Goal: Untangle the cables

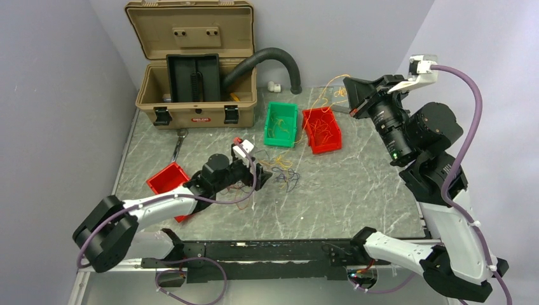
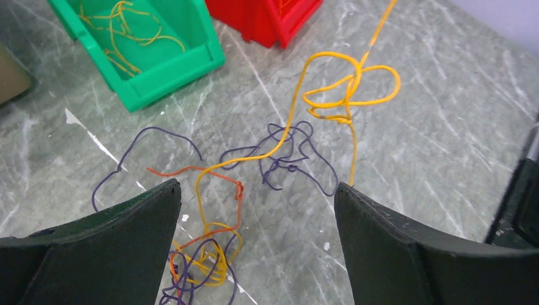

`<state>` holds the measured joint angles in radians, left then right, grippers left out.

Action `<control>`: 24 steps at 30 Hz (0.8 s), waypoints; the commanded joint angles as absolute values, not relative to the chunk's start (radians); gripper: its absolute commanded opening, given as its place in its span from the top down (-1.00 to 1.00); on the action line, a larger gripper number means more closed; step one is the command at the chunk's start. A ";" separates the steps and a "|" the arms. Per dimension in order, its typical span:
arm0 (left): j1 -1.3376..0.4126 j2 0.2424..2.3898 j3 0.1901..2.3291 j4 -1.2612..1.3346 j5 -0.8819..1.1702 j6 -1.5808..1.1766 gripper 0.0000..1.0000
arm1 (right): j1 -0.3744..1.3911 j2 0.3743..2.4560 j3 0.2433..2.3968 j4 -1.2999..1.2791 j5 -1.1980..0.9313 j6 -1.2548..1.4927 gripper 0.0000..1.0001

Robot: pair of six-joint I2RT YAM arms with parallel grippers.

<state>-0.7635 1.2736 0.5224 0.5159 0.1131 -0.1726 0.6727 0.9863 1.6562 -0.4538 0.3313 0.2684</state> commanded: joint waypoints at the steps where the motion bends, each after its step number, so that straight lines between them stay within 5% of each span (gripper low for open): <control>1: -0.767 1.190 0.473 0.524 0.218 -0.152 -0.88 | 0.673 0.989 1.668 -0.423 0.330 0.258 1.00; 7: -0.768 1.091 0.407 0.499 0.244 -0.133 -0.93 | 0.673 0.993 1.661 -0.424 0.329 0.258 1.00; 16: -0.750 1.129 0.503 0.300 -0.079 -0.119 -0.99 | 0.673 0.994 1.660 -0.431 0.317 0.267 1.00; 24: -0.675 1.343 0.613 0.332 0.131 -0.140 -0.99 | 0.673 0.995 1.677 -0.450 0.315 0.270 1.00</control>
